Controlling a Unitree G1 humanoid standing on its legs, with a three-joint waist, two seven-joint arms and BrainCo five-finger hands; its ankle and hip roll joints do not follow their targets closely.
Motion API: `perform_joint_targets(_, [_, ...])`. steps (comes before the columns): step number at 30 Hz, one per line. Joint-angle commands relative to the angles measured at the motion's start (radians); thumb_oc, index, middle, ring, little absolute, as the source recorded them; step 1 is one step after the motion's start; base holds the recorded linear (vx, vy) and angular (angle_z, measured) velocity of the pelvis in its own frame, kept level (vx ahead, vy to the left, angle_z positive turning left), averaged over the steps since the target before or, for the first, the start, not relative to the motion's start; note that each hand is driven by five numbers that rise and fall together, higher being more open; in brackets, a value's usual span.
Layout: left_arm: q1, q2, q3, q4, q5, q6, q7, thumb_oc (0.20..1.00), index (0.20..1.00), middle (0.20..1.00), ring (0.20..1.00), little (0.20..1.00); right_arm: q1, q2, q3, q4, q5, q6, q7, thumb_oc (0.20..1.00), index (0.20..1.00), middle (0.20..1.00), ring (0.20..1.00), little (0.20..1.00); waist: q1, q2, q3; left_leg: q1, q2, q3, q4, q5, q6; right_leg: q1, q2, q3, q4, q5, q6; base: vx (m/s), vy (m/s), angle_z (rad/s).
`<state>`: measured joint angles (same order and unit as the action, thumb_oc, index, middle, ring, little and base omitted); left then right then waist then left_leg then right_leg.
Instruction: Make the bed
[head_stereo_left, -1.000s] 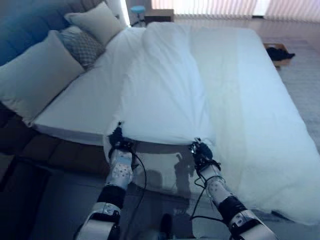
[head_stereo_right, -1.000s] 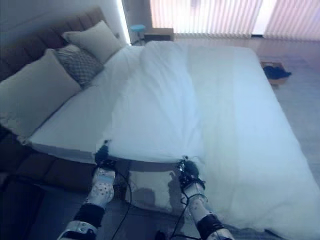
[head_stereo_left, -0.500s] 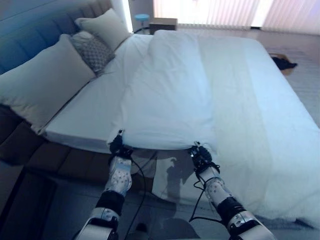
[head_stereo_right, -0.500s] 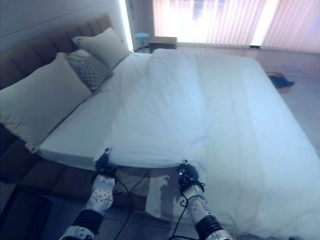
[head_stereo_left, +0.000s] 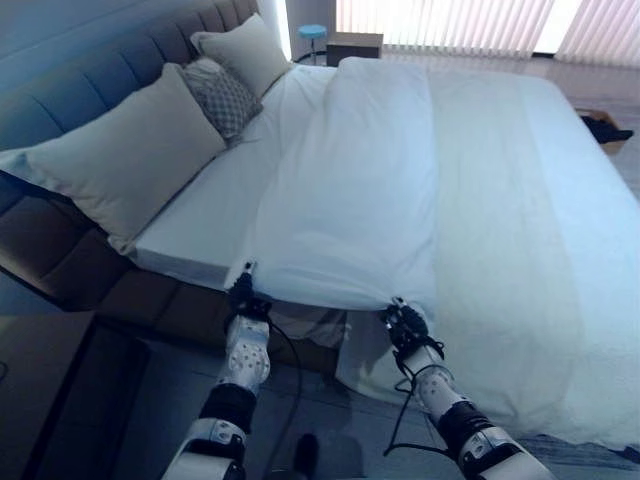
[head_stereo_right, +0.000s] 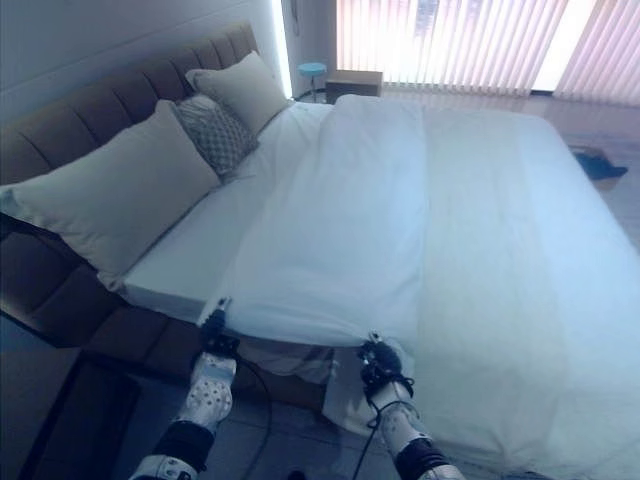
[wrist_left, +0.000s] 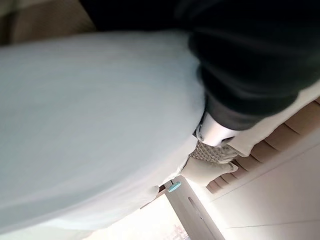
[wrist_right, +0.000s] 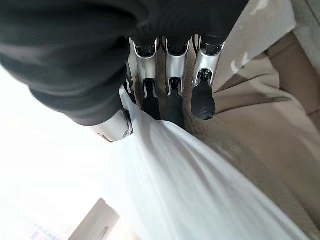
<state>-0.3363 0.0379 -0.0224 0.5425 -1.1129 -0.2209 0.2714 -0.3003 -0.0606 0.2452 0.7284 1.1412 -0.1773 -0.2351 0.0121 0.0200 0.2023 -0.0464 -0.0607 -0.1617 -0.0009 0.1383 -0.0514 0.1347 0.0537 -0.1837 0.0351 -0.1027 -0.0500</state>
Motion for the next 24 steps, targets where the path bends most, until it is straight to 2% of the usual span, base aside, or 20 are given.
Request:
perform_joint_targets(1, [0.097,0.123,0.083,-0.106,0.015,-0.112,-0.02,0.2,0.2,0.2,0.2,0.2,0.04,-0.026,-0.061,-0.056,-0.012,-0.045,0.016,0.2,0.2,0.2,0.2,0.2,0.061,-0.054,-0.033,-0.008,-0.077,0.08,0.158,-0.165,-0.035,-0.083,-0.06,-0.014,0.03,0.047,0.086,-0.02,0.164,0.25])
perform_joint_targets(2, [0.102,0.117,0.092,-0.107,0.004,-0.114,-0.016,0.2,0.2,0.2,0.2,0.2,0.045,-0.024,-0.063,-0.056,-0.01,-0.041,0.016,0.2,0.2,0.2,0.2,0.2,0.064,-0.059,-0.029,-0.018,-0.045,0.105,0.184,-0.187,-0.026,-0.082,-0.07,-0.006,0.022,0.053,0.093,-0.01,0.232,0.17])
perform_joint_targets(4, [0.115,0.11,0.1,-0.105,-0.018,-0.122,-0.004,0.2,0.2,0.2,0.2,0.2,0.045,-0.015,-0.051,-0.054,-0.009,-0.035,0.014,0.2,0.2,0.2,0.2,0.2,0.075,-0.066,-0.036,-0.028,0.013,0.094,0.176,-0.193,-0.018,-0.081,-0.085,0.014,0.0,0.058,0.106,0.04,0.21,-0.36])
perform_joint_targets(6, [0.124,0.105,0.114,-0.102,-0.033,-0.128,0.009,0.2,0.2,0.2,0.2,0.2,0.042,-0.012,-0.046,-0.045,-0.011,-0.032,0.007,0.2,0.2,0.2,0.2,0.2,0.09,-0.068,-0.04,-0.043,0.073,0.034,0.148,-0.16,-0.023,-0.079,-0.095,0.047,-0.013,0.056,0.114,0.06,0.191,-0.73])
perform_joint_targets(7, [0.124,0.105,0.113,-0.102,-0.033,-0.128,0.008,0.2,0.2,0.2,0.2,0.2,0.042,-0.012,-0.046,-0.045,-0.011,-0.032,0.007,0.2,0.2,0.2,0.2,0.2,0.09,-0.068,-0.041,-0.04,0.074,0.034,0.144,-0.159,-0.024,-0.079,-0.094,0.047,-0.013,0.056,0.113,0.09,0.273,-0.88])
perform_joint_targets(8, [0.122,0.099,0.111,-0.095,-0.041,-0.127,0.012,0.2,0.2,0.2,0.2,0.2,0.041,-0.015,-0.047,-0.042,-0.015,-0.022,0.003,0.2,0.2,0.2,0.2,0.2,0.09,-0.061,-0.041,-0.046,0.129,0.006,0.092,-0.112,-0.039,-0.073,-0.106,0.057,-0.017,0.05,0.12,0.08,0.309,-0.57])
perform_joint_targets(9, [0.113,0.097,0.111,-0.081,-0.046,-0.129,0.016,0.2,0.2,0.2,0.2,0.2,0.039,-0.018,-0.05,-0.037,-0.022,-0.017,0.0,0.2,0.2,0.2,0.2,0.2,0.089,-0.057,-0.04,-0.041,0.145,0.012,0.074,-0.101,-0.047,-0.071,-0.117,0.054,-0.02,0.047,0.125,0.08,0.312,-0.38])
perform_joint_targets(10, [0.113,0.097,0.111,-0.081,-0.046,-0.129,0.016,0.2,0.2,0.2,0.2,0.2,0.039,-0.018,-0.05,-0.037,-0.022,-0.017,0.0,0.2,0.2,0.2,0.2,0.2,0.089,-0.057,-0.039,-0.041,0.145,0.012,0.074,-0.101,-0.047,-0.071,-0.117,0.054,-0.02,0.047,0.125,0.11,0.424,0.01])
perform_joint_targets(11, [0.115,0.088,0.089,-0.075,-0.045,-0.121,0.011,0.2,0.2,0.2,0.2,0.2,0.043,-0.025,-0.052,-0.026,-0.042,-0.003,-0.007,0.2,0.2,0.2,0.2,0.2,0.084,-0.043,-0.054,-0.012,0.145,0.014,0.029,-0.115,-0.048,-0.057,-0.142,0.053,-0.042,0.06,0.15,0.11,0.436,0.03])
perform_joint_targets(13, [0.113,0.089,0.084,-0.077,-0.027,-0.118,0.013,0.2,0.2,0.2,0.2,0.2,0.049,-0.03,-0.051,-0.036,-0.065,0.009,-0.003,0.2,0.2,0.2,0.2,0.2,0.086,-0.042,-0.053,-0.006,0.117,0.02,0.042,-0.141,-0.039,-0.062,-0.187,0.058,-0.044,0.082,0.174,0.08,0.476,-0.04])
perform_joint_targets(14, [0.113,0.089,0.083,-0.078,-0.027,-0.118,0.013,0.2,0.2,0.2,0.2,0.2,0.049,-0.029,-0.052,-0.036,-0.066,0.009,-0.003,0.2,0.2,0.2,0.2,0.2,0.087,-0.043,-0.053,-0.008,0.115,0.021,0.047,-0.143,-0.037,-0.062,-0.189,0.059,-0.043,0.082,0.176,0.01,0.45,0.01])
perform_joint_targets(16, [0.098,0.122,0.078,-0.077,0.005,-0.118,0.01,0.2,0.2,0.2,0.2,0.2,0.036,-0.016,-0.034,-0.049,-0.072,0.02,0.014,0.2,0.2,0.2,0.2,0.2,0.102,-0.05,-0.028,-0.025,0.078,0.064,0.088,-0.18,-0.004,-0.114,-0.238,0.075,0.011,0.103,0.196,-0.03,0.413,0.17])
perform_joint_targets(17, [0.097,0.122,0.079,-0.076,0.006,-0.118,0.011,0.2,0.2,0.2,0.2,0.2,0.035,-0.015,-0.034,-0.049,-0.072,0.02,0.014,0.2,0.2,0.2,0.2,0.2,0.105,-0.052,-0.028,-0.026,0.077,0.067,0.09,-0.181,-0.003,-0.118,-0.239,0.079,0.015,0.101,0.197,-0.05,0.373,0.03])
perform_joint_targets(18, [0.1,0.145,0.092,-0.096,0.027,-0.119,0.014,0.2,0.2,0.2,0.2,0.2,0.025,-0.001,-0.017,-0.06,-0.078,0.025,0.03,0.2,0.2,0.2,0.2,0.2,0.122,-0.049,-0.018,-0.023,0.066,0.097,0.079,-0.185,0.015,-0.155,-0.257,0.054,0.065,0.115,0.199,-0.04,0.306,-0.33])
perform_joint_targets(20, [0.106,0.167,0.109,-0.106,0.051,-0.123,0.022,0.2,0.2,0.2,0.2,0.2,0.016,0.014,0.001,-0.059,-0.088,0.026,0.045,0.2,0.2,0.2,0.2,0.2,0.151,-0.051,-0.01,-0.01,0.062,0.132,0.058,-0.186,0.022,-0.172,-0.284,-0.019,0.089,0.138,0.201,-0.04,0.301,-0.54])
perform_joint_targets(21, [0.108,0.175,0.121,-0.11,0.054,-0.128,0.027,0.2,0.2,0.2,0.2,0.2,0.012,0.024,0.012,-0.061,-0.099,0.028,0.052,0.2,0.2,0.2,0.2,0.2,0.172,-0.048,-0.004,-0.006,0.06,0.153,0.053,-0.185,0.024,-0.178,-0.303,-0.094,0.109,0.152,0.2,-0.03,0.215,-0.49])
perform_joint_targets(23, [0.117,0.18,0.136,-0.112,0.064,-0.128,0.029,0.2,0.2,0.2,0.2,0.2,0.021,0.026,0.02,-0.074,-0.103,0.026,0.061,0.2,0.2,0.2,0.2,0.2,0.17,-0.041,0.002,0.002,0.049,0.159,0.042,-0.18,0.027,-0.173,-0.289,-0.108,0.134,0.131,0.195,0.0,0.18,-0.56])
perform_joint_targets(24, [0.113,0.183,0.132,-0.105,0.064,-0.132,0.026,0.2,0.2,0.2,0.2,0.2,0.021,0.023,0.025,-0.078,-0.106,0.02,0.067,0.2,0.2,0.2,0.2,0.2,0.162,-0.043,0.0,0.0,0.038,0.152,0.037,-0.172,0.03,-0.183,-0.253,-0.072,0.131,0.117,0.187,0.02,0.095,-0.38])
